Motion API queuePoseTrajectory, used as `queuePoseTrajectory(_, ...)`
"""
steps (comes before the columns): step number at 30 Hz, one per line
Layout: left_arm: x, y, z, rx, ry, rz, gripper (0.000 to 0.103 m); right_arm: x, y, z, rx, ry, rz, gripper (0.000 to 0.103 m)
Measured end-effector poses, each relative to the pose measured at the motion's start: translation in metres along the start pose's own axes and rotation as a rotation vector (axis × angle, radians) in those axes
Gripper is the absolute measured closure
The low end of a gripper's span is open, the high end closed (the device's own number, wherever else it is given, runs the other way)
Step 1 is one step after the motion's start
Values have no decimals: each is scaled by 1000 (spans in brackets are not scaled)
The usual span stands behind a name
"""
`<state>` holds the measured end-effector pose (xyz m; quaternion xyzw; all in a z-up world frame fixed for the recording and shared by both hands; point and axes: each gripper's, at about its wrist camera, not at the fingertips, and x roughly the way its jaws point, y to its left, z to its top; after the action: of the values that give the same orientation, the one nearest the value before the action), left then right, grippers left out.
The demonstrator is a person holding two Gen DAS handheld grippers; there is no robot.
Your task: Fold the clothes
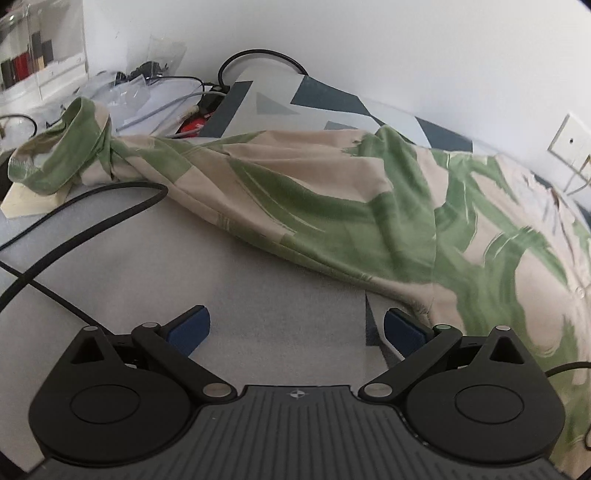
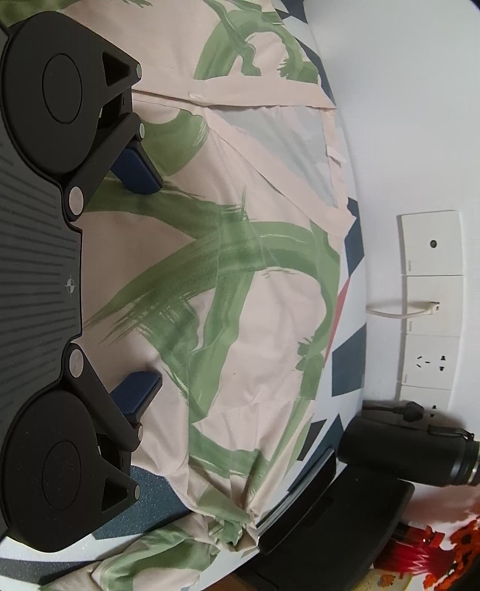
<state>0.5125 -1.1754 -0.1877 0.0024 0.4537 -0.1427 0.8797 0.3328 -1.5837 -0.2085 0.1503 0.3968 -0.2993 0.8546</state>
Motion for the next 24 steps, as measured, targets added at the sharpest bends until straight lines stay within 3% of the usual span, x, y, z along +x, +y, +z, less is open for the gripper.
queuePoseTrajectory(12, 3, -1, -6, -37, -56, 28, 0, 0, 2, -3, 11, -24, -8, 1)
queuePoseTrajectory(19, 2, 0, 5, -32, -50, 24, 1, 0, 2, -4, 12, -30, -8, 1)
queuePoseTrajectory(24, -8, 16, 27, -104, -161, 26, 1, -1, 2, -4, 12, -33, -8, 1)
